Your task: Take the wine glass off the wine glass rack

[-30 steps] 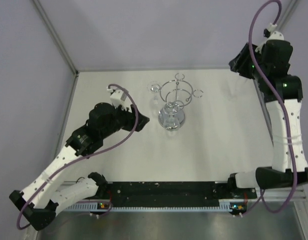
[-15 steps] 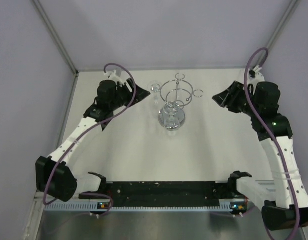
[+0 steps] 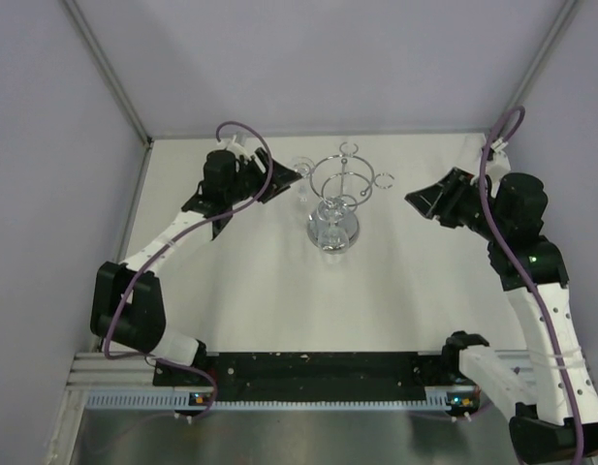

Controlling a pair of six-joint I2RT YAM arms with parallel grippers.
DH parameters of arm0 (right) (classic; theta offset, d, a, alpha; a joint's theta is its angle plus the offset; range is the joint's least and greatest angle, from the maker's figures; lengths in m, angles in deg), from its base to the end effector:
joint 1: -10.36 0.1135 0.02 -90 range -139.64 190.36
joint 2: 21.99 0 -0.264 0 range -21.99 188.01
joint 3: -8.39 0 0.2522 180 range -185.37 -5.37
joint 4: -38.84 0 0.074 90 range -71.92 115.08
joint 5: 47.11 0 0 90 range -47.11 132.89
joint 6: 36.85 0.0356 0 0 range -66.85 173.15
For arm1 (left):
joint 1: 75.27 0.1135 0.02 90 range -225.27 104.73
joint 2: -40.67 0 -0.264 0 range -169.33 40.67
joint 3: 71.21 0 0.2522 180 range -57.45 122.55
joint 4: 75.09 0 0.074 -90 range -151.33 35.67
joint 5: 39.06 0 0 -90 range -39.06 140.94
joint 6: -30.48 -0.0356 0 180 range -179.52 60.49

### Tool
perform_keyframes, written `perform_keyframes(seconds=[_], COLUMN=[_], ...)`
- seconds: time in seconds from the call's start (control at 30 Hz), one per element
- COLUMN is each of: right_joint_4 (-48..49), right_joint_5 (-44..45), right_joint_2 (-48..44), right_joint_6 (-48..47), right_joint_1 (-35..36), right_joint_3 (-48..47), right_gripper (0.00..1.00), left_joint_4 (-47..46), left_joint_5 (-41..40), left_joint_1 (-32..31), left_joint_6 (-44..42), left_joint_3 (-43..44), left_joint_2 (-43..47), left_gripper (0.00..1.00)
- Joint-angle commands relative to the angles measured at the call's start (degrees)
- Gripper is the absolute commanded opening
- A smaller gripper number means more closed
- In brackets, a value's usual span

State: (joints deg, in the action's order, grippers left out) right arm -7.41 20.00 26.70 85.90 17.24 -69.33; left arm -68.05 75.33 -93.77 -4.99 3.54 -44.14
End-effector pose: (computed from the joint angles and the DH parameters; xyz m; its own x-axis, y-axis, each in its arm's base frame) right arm 0.1654 0.0339 0.4026 -0.5064 0.4409 -0.7410 -0.2440 0.7510 0.6136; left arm 0.3236 -0.1238 0.3011 -0.7020 -0.5473 -0.4557 0.1578 0.5045 -0.8489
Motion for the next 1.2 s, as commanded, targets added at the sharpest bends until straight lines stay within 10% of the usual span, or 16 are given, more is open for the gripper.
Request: perform_keyframes(seconds=[0.0,1.17], right_joint_4=[3.0,4.9], right_joint_5=[-1.1,-1.3], right_joint_2=[-1.5,-0.8], right_joint_6=[0.5,1.1], right_joint_1=[0.6,0.6], right_joint_3=[0.9,3.5], right_gripper=[0.52,0.52], left_joint_4=[-4.8,-6.6], left_joint_5=[-0.3,2.1], left_joint_1=[0.7,2.4], left_joint_6=[-0.3,-1.3], left_joint_3=[3.4,5.6], left_joint_2=[-0.4,-2.7], left_gripper=[0.64,0.19])
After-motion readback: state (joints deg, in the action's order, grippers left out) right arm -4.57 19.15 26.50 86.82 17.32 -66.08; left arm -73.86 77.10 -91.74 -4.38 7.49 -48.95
